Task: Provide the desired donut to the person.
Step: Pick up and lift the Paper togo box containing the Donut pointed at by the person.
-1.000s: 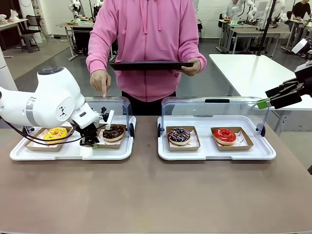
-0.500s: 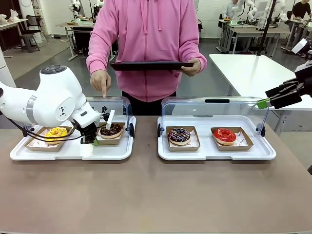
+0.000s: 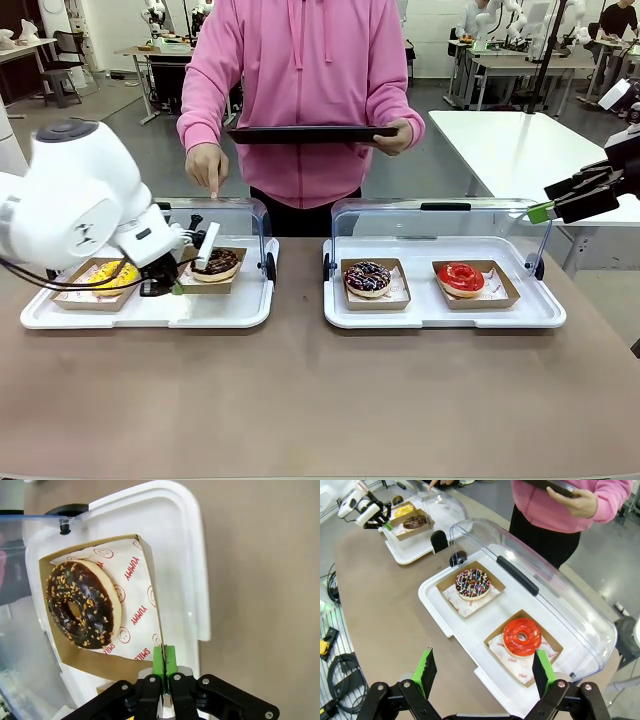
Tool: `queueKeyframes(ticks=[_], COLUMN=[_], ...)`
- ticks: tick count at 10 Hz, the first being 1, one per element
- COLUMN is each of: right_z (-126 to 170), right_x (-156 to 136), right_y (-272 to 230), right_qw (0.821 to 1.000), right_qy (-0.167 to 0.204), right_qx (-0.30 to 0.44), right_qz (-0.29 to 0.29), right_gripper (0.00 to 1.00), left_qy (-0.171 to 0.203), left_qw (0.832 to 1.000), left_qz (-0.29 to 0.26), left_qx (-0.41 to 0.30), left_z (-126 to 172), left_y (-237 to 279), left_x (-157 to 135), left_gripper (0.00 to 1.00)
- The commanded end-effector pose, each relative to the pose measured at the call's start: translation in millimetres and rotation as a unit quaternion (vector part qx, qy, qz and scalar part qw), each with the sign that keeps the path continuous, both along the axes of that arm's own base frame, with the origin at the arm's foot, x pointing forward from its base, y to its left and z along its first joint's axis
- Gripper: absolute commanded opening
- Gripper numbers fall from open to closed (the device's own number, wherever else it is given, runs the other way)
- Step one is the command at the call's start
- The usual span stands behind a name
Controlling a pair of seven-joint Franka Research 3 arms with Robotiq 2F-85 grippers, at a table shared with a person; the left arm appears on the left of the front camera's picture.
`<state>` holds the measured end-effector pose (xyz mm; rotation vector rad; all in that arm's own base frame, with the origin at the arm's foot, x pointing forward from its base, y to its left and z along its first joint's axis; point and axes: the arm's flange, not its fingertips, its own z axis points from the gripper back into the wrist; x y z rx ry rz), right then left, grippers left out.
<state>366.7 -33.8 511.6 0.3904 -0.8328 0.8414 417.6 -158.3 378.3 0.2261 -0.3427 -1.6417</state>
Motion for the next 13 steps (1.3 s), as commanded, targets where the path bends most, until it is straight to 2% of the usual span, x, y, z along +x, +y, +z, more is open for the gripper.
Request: queueKeyframes(ticks=[1,2,3,4,7,10,13], right_z=[-1.9,-1.9,-1.9,-1.9,-1.9,-1.9,-1.9], right_x=[-0.1,-0.1,-0.1,-0.1,-0.1,-0.1,-0.1], right_y=[-0.5,-0.5,-0.5,-0.5,-0.5,-0.5,-0.5], right_qw=[1.0,1.0,1.0,1.0,1.0,1.0,1.0], right_qy=[0.0,0.0,0.0,0.0,0.0,0.0,0.0], right_qx=[0.0,0.0,0.0,0.0,0.0,0.0,0.0], right_qz=[0.007,0.007,0.007,0.007,0.007,0.007,0.007], right_gripper=[1.0,1.0,1.0,1.0,1.0,1.0,1.0], left_qy=[-0.029,-0.023,0.002,0.01,-0.002,-0.014,-0.039], left_qw=[1.0,1.0,1.0,1.0,1.0,0.999,0.996], left_qz=[-0.004,-0.002,-0.01,-0.01,-0.016,-0.041,-0.057], left_qx=[0.011,0.009,-0.012,-0.02,-0.021,-0.016,-0.05], left_z=[17.3,27.4,42.5,57.8,111.8,136.6,137.6], left_y=[11.2,16.3,22.0,26.8,39.1,49.7,62.5], left_x=[-42.6,-57.7,-72.3,-81.7,-107.3,-108.2,-81.9], left_gripper=[0.0,0.0,0.0,0.0,0.0,0.0,0.0])
